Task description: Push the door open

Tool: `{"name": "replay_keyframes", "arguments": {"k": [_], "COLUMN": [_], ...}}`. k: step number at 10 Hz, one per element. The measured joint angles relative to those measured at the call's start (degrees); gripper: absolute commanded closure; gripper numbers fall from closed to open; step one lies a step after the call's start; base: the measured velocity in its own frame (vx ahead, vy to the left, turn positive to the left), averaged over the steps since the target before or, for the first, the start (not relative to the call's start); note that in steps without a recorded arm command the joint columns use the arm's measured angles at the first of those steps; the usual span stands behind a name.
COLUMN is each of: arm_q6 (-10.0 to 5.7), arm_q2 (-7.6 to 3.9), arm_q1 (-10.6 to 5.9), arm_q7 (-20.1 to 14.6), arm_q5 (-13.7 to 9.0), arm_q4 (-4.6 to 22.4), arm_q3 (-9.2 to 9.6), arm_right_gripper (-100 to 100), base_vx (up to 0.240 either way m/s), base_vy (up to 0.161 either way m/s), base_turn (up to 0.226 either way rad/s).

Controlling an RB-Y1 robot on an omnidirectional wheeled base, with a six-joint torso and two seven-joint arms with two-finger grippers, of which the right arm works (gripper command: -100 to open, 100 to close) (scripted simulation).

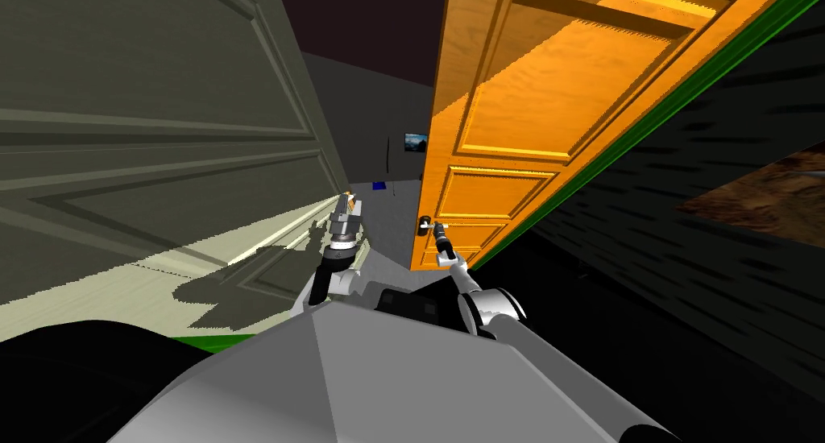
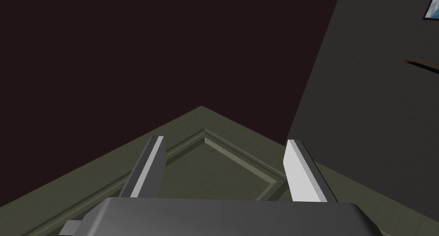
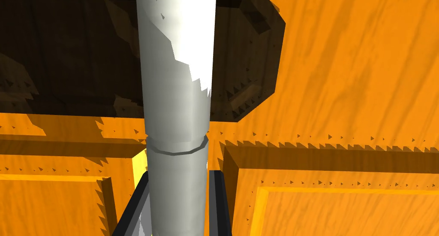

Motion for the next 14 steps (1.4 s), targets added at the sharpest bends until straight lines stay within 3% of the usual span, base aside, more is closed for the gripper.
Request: {"name": "replay_keyframes", "arguments": {"k": [1, 2, 4, 7, 10, 12, 14], "arm_q6": [0.63, 0.46, 3.28, 1.76, 2.09, 1.06, 1.51], "arm_q2": [-0.15, -0.18, -1.02, -1.14, -1.40, -1.86, -1.89], "arm_q1": [1.41, 0.57, 3.42, 1.79, 2.59, 1.60, 2.24], "arm_q7": [0.40, 0.78, 0.86, 1.11, 1.95, 2.19, 2.95], "arm_q5": [-0.04, -0.37, -0.39, -0.74, -1.33, -1.82, -2.14], "arm_q4": [-1.96, -0.33, -5.96, -3.32, -3.54, -1.34, -2.60], "arm_q3": [-0.32, -1.16, -1.36, -2.28, -4.03, -5.30, -6.41], "arm_right_gripper": [100, 100, 100, 100, 100, 100, 100], "base_vx": [0.122, 0.088, 0.084, 0.051, 0.111, 0.134, 0.135], "base_vy": [0.125, 0.102, 0.096, 0.055, 0.161, 0.144, 0.126], "base_turn": [-0.071, -0.062, -0.044, -0.022, -0.089, -0.067, -0.050]}}
